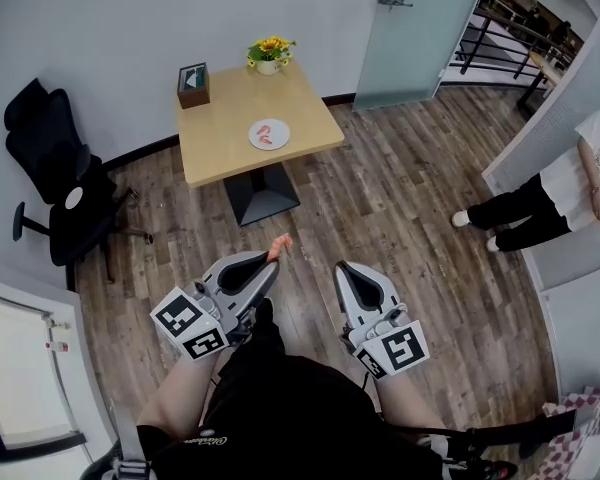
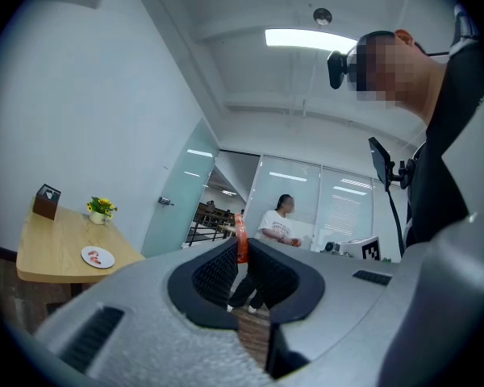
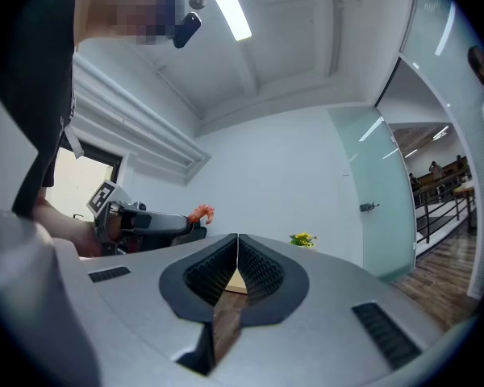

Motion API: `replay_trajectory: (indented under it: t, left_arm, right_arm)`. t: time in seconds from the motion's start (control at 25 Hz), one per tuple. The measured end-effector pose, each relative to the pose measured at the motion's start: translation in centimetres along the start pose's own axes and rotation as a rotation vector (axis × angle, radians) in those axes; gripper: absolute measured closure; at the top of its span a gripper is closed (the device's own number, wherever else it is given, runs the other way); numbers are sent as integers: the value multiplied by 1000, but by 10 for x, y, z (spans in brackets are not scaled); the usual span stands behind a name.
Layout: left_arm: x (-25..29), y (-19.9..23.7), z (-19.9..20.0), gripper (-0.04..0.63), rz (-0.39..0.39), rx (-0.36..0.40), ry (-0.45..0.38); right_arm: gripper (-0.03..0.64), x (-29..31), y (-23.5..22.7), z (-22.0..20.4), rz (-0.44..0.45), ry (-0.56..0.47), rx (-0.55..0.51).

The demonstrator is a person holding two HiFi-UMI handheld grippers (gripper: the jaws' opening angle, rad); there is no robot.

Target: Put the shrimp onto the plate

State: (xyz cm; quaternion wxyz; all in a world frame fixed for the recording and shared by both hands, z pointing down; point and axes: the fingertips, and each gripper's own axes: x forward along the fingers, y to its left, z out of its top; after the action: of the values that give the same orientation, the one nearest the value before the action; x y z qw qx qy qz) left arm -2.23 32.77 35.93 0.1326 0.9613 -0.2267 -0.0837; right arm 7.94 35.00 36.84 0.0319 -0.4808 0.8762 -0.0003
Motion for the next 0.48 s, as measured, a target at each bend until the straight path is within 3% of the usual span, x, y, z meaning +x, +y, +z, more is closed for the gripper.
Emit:
replay_trajectory:
  t: [0.2, 0.48]
  left_arm:
    - [10, 35, 9, 558, 15, 30, 6]
    - [21, 91, 29, 558, 5, -3, 6]
  right_arm:
    - [611, 35, -13, -2, 3, 9, -3]
    - [611, 97, -25, 4, -3, 28, -10]
